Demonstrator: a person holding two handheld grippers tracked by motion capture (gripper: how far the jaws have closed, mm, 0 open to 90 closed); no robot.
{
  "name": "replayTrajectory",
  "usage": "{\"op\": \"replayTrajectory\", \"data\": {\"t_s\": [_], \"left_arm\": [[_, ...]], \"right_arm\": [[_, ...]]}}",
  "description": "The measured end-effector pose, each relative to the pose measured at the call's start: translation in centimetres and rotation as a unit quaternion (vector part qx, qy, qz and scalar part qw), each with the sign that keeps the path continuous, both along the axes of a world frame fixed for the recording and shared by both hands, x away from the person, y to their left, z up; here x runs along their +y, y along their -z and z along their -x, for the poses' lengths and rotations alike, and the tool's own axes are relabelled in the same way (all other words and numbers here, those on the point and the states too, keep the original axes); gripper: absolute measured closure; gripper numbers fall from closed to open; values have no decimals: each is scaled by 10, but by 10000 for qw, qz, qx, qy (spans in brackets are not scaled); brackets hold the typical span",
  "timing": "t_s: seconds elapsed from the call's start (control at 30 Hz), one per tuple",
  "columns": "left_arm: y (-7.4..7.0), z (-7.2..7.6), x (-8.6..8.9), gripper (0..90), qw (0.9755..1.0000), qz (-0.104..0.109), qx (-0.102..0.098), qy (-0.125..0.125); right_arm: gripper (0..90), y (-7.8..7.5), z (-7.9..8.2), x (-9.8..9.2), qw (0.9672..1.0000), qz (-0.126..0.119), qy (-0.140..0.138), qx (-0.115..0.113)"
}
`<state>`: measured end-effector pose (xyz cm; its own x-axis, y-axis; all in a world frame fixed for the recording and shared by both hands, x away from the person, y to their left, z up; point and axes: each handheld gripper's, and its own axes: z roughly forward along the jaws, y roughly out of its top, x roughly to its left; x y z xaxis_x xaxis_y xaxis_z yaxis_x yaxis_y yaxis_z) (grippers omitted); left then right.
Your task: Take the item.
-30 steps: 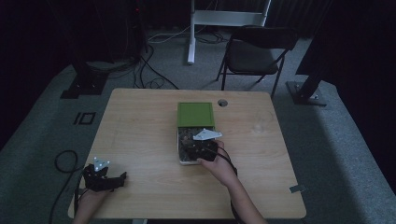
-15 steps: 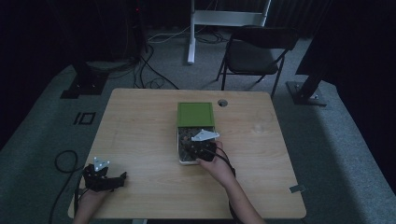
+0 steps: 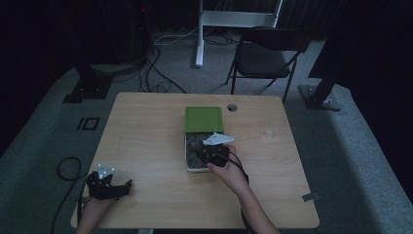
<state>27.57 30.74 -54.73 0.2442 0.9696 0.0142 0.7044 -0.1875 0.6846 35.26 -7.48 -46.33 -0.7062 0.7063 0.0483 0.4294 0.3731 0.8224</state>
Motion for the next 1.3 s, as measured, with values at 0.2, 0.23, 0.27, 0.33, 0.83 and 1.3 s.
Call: {"op": "replayTrajectory", "data": {"t_s": [0.2, 0.23, 0.27, 0.33, 0.83, 1.3], "left_arm": [[0, 0, 0, 2, 10000, 9, -7, -10], [0, 0, 0, 2, 10000, 0, 0, -1], [0, 0, 0, 2, 10000, 1, -1, -1], [0, 0, 0, 2, 10000, 0, 0, -1], [0, 0, 0, 2, 10000, -1, -1, 1], [0, 0, 0, 2, 10000, -1, -2, 0]], "right_arm": [[741, -8, 3, -6, 10000, -66, -12, -50], [741, -9, 3, -7, 9999, -82, -8, -59], [741, -11, 3, -9, 9999, -109, -8, -62], [742, -14, 4, -11, 9998, -156, -14, -93], [744, -35, 5, -30, 9992, -336, 58, -228], [745, -45, 3, -59, 9982, -427, 270, -311]]}}
